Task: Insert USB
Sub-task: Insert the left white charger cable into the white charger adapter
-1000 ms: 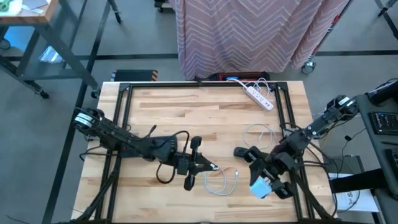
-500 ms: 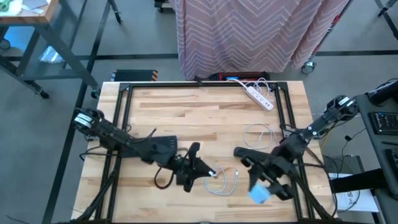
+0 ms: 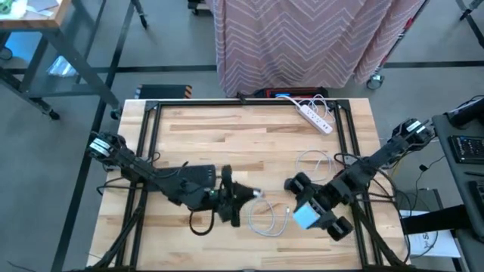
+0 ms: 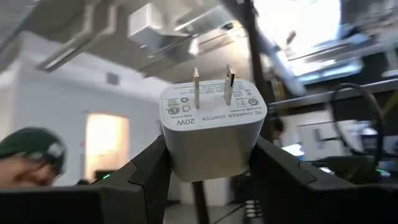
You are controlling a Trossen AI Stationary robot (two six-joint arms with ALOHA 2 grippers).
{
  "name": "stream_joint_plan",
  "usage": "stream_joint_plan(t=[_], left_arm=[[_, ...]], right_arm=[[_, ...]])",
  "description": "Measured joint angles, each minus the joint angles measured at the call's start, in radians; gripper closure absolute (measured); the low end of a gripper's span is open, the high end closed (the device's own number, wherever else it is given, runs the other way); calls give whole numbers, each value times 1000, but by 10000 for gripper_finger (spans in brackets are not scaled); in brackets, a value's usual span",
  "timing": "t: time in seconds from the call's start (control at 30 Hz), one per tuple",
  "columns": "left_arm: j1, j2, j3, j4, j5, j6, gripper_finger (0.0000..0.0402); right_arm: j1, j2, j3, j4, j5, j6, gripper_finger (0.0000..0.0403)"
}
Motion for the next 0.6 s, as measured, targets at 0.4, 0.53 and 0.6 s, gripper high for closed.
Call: stream_joint_plan(t=[0.4, 0.53, 0.6], left_arm=[[-42, 0, 27, -36, -107, 148, 397], [-55, 0, 41, -83, -111, 178, 397], [-63, 0, 43, -91, -131, 187, 397]], right_arm=[[-14, -25, -1, 125, -312, 22, 232], [-19, -27, -5, 94, -388, 18, 232], [-16, -24, -5, 92, -422, 5, 232]])
